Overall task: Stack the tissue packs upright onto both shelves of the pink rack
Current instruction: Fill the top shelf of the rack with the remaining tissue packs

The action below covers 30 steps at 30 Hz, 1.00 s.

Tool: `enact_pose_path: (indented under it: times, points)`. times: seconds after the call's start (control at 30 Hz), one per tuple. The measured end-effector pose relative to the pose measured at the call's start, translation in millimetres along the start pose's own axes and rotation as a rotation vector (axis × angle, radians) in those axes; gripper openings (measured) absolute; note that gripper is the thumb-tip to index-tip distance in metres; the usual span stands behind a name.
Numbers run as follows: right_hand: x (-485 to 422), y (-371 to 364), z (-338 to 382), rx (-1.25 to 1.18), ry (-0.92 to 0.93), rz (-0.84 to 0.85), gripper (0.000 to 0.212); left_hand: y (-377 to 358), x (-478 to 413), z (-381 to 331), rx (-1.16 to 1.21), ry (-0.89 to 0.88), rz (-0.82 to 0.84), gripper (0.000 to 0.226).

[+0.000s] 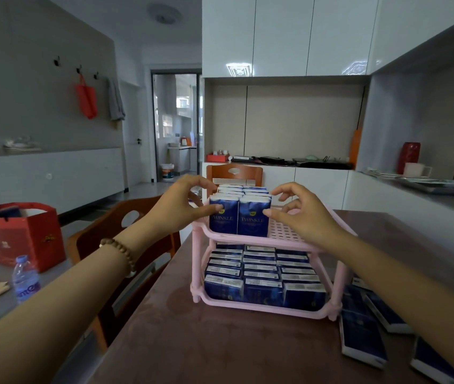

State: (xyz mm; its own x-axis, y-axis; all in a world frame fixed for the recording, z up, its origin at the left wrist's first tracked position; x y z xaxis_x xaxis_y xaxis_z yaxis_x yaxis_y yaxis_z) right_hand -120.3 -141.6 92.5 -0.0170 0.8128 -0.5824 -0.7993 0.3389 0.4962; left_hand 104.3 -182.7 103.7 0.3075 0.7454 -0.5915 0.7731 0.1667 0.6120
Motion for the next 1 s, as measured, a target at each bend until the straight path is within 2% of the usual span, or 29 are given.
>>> enact_pose_path:
  times: [0.13,0.23,0.5,0.63,0.73,0.83,0.9,1.0]
  points:
    - [11.9,23.1,5.5,0.065,0.039,-0.030,0.034,2.4,14.5,-30.8,-0.009,-0.063,-0.075,0.035]
    - [29.9,47.2,7.1,0.101,0.049,-0.068,0.034,-15.2,30.9,-60.1,0.034,-0.115,-0.046,0.029]
    - [98.0,108.3,-34.6,0.181,-0.079,-0.085,0.028,-119.6,71.7,-113.0,0.112,-0.170,0.267,0.027]
    - [133.9,129.4,-76.2,0.314,-0.179,0.021,0.033,-178.6,90.2,-121.8,0.060,-0.124,0.460,0.043]
    - [160.0,136.0,-113.2,0.366,-0.326,0.177,0.045,-207.1,101.9,-127.9,0.035,-0.089,0.527,0.046]
    - [181.2,142.8,-135.1,0.419,-0.408,0.255,0.056,-228.5,108.9,-130.2,0.034,-0.059,0.560,0.043]
    - [189.5,151.1,-147.1,0.479,-0.447,0.277,0.072,-242.0,110.7,-126.5,0.002,-0.021,0.598,0.046]
    - [202.3,162.4,-166.4,0.628,-0.538,0.326,0.085,-260.4,114.0,-124.4,-0.061,-0.067,0.645,0.031]
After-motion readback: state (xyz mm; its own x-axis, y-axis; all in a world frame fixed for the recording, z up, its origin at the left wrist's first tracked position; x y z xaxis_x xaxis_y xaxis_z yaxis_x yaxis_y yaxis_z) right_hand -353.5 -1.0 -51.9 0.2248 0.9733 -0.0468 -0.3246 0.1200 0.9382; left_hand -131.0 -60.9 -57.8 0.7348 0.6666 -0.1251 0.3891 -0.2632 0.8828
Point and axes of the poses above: each hand's wrist, its own x-axis away from the middle knuckle, its own y-axis out of the back of the hand, z = x × y, the point moved 6 cm from there along -x, towards the middle knuckle, and after that the axes turned 1 degree about -z, right-handed, at the moved point
